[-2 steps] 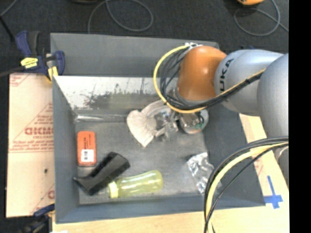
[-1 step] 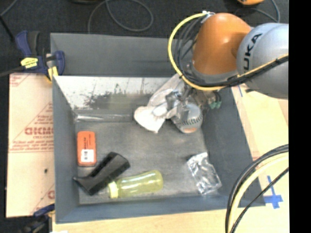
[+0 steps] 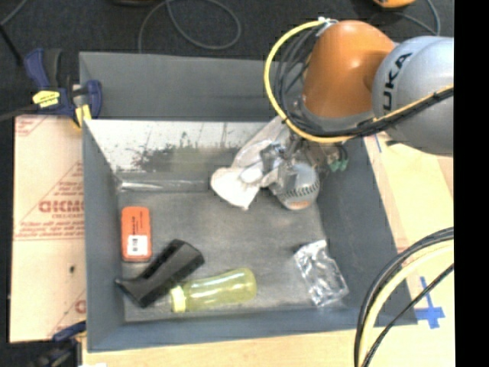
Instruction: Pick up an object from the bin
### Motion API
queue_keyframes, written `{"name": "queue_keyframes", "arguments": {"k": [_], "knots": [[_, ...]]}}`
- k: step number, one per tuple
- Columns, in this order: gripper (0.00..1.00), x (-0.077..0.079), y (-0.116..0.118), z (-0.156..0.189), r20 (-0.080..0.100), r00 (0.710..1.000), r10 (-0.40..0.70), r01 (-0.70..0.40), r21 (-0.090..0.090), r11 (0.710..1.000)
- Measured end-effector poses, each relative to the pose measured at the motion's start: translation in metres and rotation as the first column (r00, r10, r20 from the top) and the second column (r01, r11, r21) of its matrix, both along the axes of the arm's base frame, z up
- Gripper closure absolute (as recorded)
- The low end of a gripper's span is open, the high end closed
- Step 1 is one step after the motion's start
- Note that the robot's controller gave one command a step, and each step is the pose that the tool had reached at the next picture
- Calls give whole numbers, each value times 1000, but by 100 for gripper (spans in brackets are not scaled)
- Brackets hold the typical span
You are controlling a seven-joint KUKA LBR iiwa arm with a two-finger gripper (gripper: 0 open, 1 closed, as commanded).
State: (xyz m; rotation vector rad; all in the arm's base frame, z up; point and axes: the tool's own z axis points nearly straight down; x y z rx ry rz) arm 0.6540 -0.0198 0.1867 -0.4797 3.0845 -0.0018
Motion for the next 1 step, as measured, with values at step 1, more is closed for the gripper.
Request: {"name": "queue_keyframes", "arguments": {"k": [1], "knots": [[100, -5, -5, 47, -6, 1000, -24, 24, 2, 1000]]}}
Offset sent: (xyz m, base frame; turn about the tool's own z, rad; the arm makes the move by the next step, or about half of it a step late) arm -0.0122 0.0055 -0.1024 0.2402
